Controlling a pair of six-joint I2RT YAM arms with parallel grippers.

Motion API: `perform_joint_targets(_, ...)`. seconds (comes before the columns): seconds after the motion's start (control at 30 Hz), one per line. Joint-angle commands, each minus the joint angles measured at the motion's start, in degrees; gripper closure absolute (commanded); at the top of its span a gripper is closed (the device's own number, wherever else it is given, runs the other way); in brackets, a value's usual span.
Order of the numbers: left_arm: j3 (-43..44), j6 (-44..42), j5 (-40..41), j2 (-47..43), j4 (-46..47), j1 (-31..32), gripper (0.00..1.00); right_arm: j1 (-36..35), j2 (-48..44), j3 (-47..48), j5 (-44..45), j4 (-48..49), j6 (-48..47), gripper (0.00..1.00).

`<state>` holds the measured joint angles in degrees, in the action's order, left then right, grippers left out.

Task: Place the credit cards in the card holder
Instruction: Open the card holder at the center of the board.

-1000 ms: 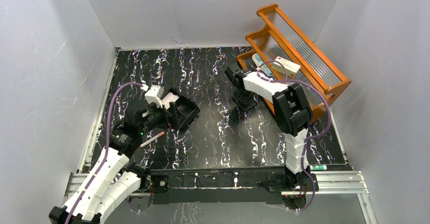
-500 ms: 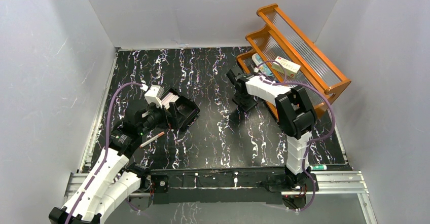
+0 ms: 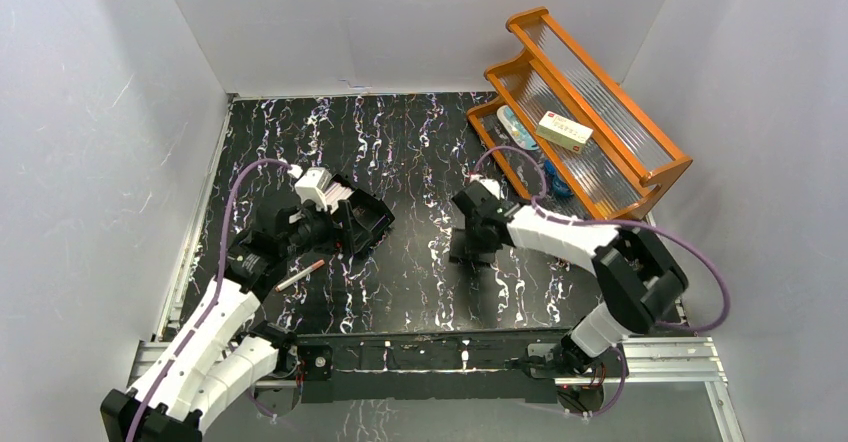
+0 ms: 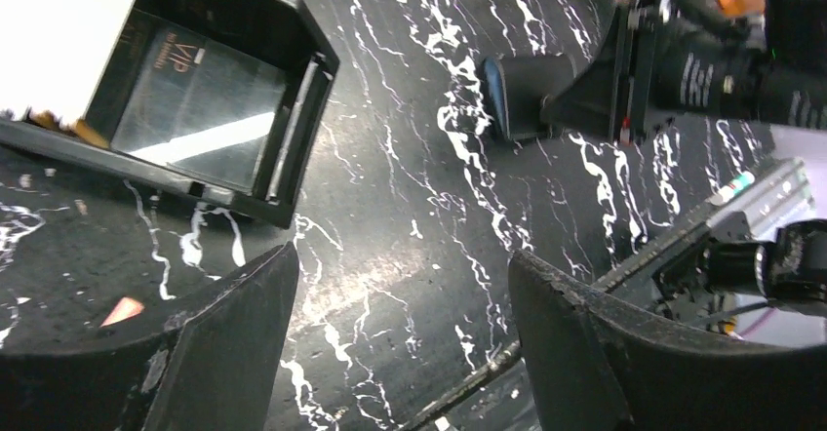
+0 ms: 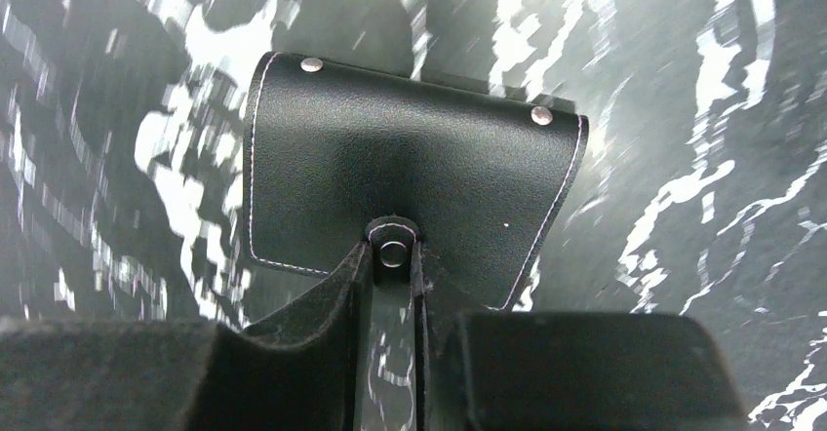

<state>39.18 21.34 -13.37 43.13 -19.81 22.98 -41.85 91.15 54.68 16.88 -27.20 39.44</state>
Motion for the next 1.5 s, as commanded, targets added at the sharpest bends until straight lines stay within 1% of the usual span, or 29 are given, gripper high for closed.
perform_joint_targets(0.0,4.4,4.0,-8.0,3.3,-0.2,-0.2,0.26,-4.2,-9.5,-6.6,-5.1,7.2,-6.7,0.98)
perform_joint_targets(0.13,7.2,10.9,-11.7,9.2,0.9,0.8,0.37,-6.5,-17.2,-13.8,-6.4,13.4,-6.8,0.98)
perform_joint_targets(0.2,8.0,13.0,-12.5,13.1,2.3,2.8,0.43,-7.1,-20.3,-16.7,-6.9,16.3,-7.6,0.98)
perform_joint_targets(0.3,8.9,15.8,-13.1,18.5,5.2,6.3,0.54,-7.3,-23.0,-19.3,-8.2,18.8,-9.0,0.98)
perform_joint_targets(0.37,9.4,17.9,-12.8,22.1,7.3,8.7,0.59,-7.9,-24.2,-20.1,-8.5,19.6,-10.0,0.98)
perform_joint_targets(0.4,9.7,19.0,-12.8,24.2,8.2,9.7,0.59,-8.1,-24.8,-20.4,-8.1,19.8,-10.4,0.98)
perform_joint_targets(0.43,9.9,19.8,-13.1,25.9,9.3,10.6,0.59,-8.4,-25.4,-20.7,-7.7,19.9,-10.6,0.98)
perform_joint_targets(0.47,10.0,20.6,-13.6,27.8,10.5,11.5,0.56,-8.6,-26.0,-21.0,-7.4,20.1,-10.8,0.99)
perform_joint_targets(0.5,10.1,21.4,-13.9,29.5,11.6,12.5,0.49,-8.8,-26.7,-21.2,-7.1,20.4,-10.9,0.99)
perform_joint_targets(0.6,10.2,23.4,-15.2,33.9,15.5,15.4,0.41,-9.0,-28.7,-22.0,-7.0,21.2,-11.5,0.99)
perform_joint_targets(0.7,10.3,24.1,-14.7,37.4,17.6,17.2,0.31,-9.1,-30.7,-22.6,-7.1,21.6,-11.9,1.0)
perform_joint_targets(0.73,10.2,24.2,-14.5,38.1,18.4,17.5,0.29,-9.1,-31.4,-22.8,-7.1,21.8,-12.0,1.0)
perform_joint_targets(0.93,8.8,25.3,-15.5,40.0,24.5,18.1,0.23,-9.2,-35.3,-23.9,-8.7,23.5,-11.7,1.0)
perform_joint_targets(1.1,7.4,27.3,-17.8,42.2,30.6,18.2,0.23,-9.2,-38.1,-23.9,-10.1,24.3,-11.5,1.0)
perform_joint_targets(1.2,6.5,29.7,-19.6,43.4,35.2,18.3,0.28,-9.2,-39.2,-23.5,-9.9,24.1,-11.6,1.0)
perform_joint_targets(1.23,6.4,30.1,-19.7,43.5,35.7,18.3,0.34,-9.2,-39.5,-23.5,-10.0,24.2,-11.6,1.0)
perform_joint_targets(1.3,6.2,30.4,-19.7,43.6,36.6,18.3,0.54,-9.2,-40.4,-23.6,-10.3,24.5,-11.5,1.0)
perform_joint_targets(1.4,5.9,30.9,-18.8,42.5,37.1,18.3,0.91,-9.2,-41.6,-23.5,-10.4,23.2,-10.6,1.0)
perform_joint_targets(1.43,6.1,30.8,-18.0,42.1,36.2,18.3,1.0,-9.2,-42.4,-23.2,-10.1,22.0,-10.3,1.0)
perform_joint_targets(1.47,6.3,30.6,-17.1,41.7,34.8,18.3,1.0,-9.2,-43.5,-23.2,-9.9,21.1,-9.8,1.0)
